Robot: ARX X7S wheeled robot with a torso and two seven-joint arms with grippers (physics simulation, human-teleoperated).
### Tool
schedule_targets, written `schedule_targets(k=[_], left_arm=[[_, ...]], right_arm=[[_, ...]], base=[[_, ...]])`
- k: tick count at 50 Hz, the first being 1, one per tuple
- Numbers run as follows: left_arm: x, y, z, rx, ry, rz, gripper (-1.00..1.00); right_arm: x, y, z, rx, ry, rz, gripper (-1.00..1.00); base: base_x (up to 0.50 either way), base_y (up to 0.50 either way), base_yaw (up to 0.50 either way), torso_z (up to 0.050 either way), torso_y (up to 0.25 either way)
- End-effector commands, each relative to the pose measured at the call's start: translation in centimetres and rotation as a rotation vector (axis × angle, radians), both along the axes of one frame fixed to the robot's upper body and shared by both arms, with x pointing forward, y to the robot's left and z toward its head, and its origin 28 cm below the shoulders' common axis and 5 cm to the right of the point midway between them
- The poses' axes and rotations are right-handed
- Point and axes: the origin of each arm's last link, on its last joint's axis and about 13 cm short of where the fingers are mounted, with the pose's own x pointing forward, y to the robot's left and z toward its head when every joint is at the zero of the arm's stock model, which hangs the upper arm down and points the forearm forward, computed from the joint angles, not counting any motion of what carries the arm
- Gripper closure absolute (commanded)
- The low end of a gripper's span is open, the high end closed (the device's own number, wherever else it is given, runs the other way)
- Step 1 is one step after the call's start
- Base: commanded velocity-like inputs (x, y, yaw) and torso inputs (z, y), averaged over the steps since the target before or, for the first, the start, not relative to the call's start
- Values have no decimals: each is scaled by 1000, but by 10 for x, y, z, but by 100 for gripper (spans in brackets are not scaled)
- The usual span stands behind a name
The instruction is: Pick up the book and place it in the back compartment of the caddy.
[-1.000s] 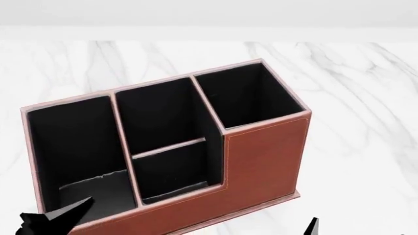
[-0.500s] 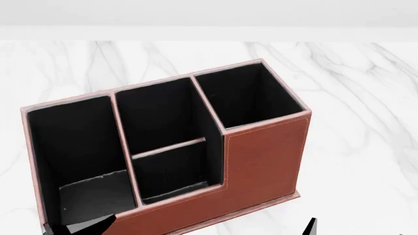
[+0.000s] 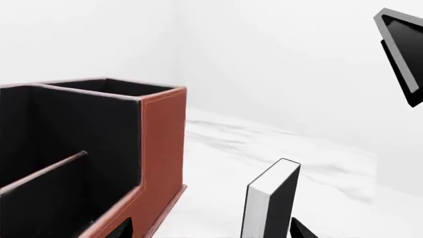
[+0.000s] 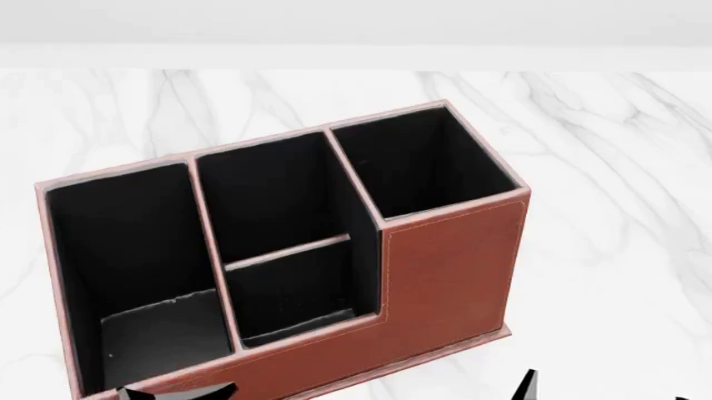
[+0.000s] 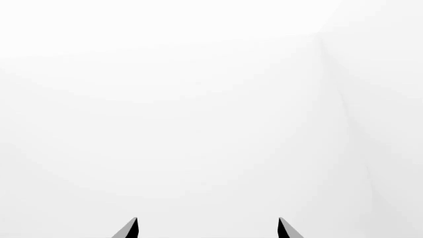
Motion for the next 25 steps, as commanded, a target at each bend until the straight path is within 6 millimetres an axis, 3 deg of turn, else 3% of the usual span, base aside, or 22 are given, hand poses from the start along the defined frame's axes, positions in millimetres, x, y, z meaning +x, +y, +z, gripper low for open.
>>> schedule_targets(k=[1,25], left_arm=[[4,-7,-2,13,10,-29,-100],[17,-28,-11,40,42,-91,-100]], right_arm=[[1,1,-2,-3,5,0,-100],[2,0,-2,-4,6,-1,-100]], base=[[0,0,0,0,0],[0,0,0,0,0]])
